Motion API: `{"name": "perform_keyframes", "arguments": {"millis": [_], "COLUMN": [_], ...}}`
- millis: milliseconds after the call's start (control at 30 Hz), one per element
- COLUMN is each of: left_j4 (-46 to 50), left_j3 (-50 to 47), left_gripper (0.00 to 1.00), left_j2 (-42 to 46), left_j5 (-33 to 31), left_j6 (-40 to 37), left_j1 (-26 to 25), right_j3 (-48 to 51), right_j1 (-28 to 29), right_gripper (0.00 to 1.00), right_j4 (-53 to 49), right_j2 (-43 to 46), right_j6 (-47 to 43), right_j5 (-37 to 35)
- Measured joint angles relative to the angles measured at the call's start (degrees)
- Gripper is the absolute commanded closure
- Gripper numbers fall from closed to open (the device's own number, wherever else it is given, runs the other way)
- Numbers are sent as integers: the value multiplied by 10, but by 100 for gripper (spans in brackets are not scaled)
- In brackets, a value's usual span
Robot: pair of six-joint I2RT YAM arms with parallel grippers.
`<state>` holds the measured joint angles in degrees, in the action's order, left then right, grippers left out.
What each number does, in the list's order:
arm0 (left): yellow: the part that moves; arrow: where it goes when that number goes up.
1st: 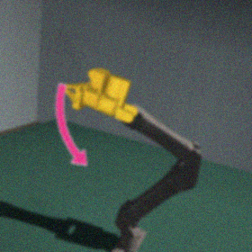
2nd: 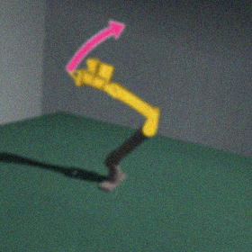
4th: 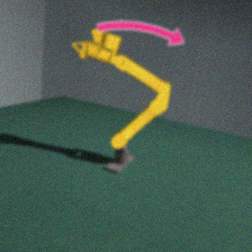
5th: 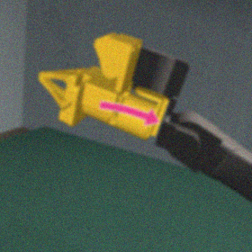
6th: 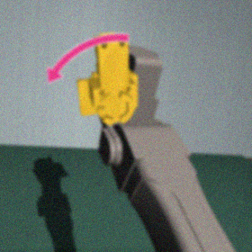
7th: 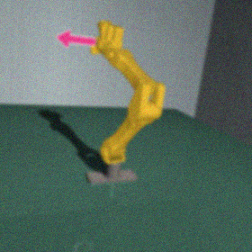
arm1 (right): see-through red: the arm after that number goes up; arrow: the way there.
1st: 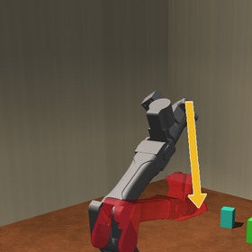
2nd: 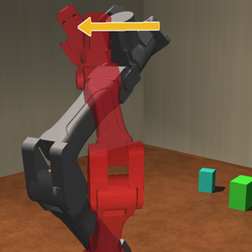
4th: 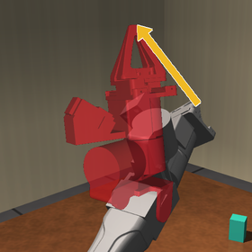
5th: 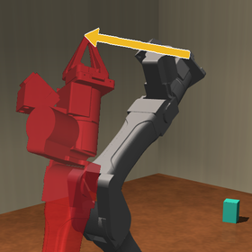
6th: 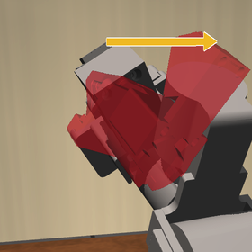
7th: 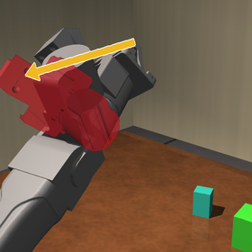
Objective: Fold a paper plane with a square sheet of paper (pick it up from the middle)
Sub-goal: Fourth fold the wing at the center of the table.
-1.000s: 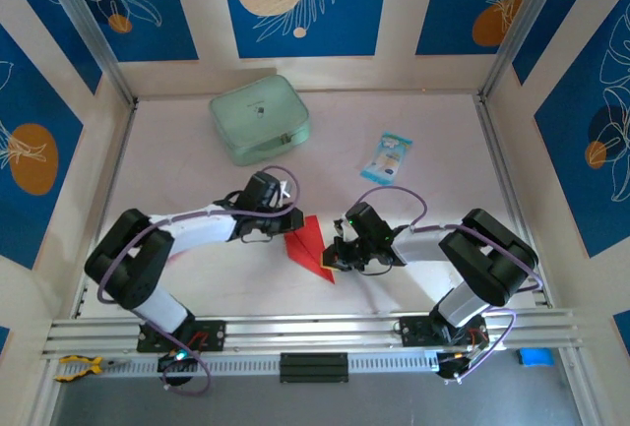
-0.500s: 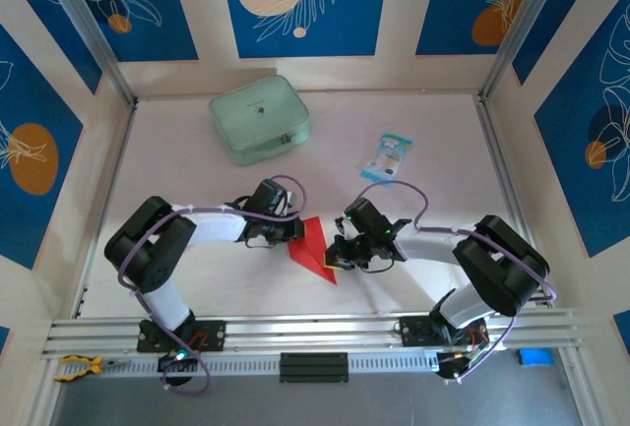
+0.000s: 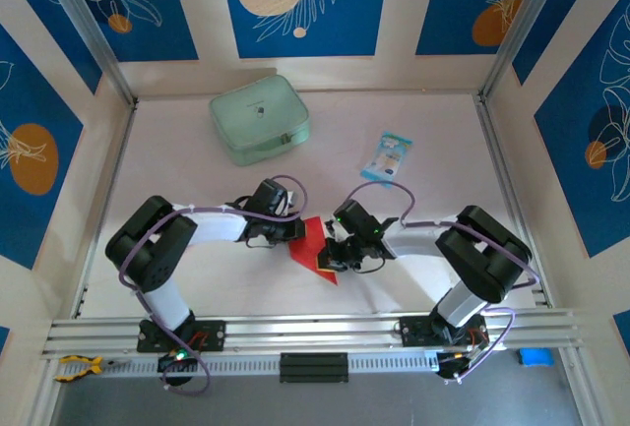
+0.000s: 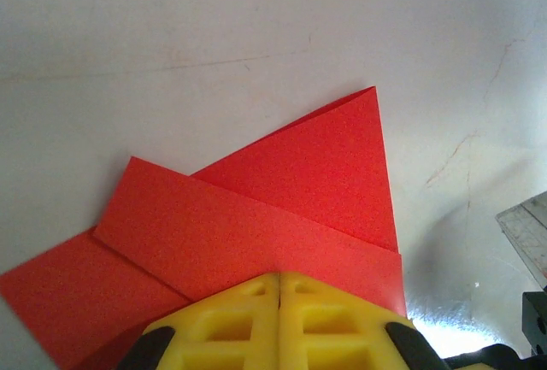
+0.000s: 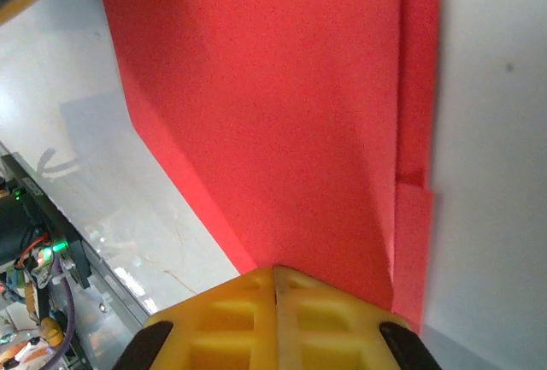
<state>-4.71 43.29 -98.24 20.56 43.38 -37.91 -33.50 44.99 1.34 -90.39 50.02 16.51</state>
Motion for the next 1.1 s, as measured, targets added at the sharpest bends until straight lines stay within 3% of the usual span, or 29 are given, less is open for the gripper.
{"name": "perform_keyframes", "arguments": {"millis": [767,1100], "left_j4": [-19,-21], "left_j3": [0,0], "left_gripper": [94,95], "left_j2": [-9,-10], "left_j5": [11,13], "left_j6": [0,2], "left_j1": [0,0], "right_j3": [162,173], "right_j1": [-9,-28], "right_gripper": [97,94], "right_j4": [26,-45], "right_j2": [169,245], "right_j6": [25,32], "right_j5": [5,7]}}
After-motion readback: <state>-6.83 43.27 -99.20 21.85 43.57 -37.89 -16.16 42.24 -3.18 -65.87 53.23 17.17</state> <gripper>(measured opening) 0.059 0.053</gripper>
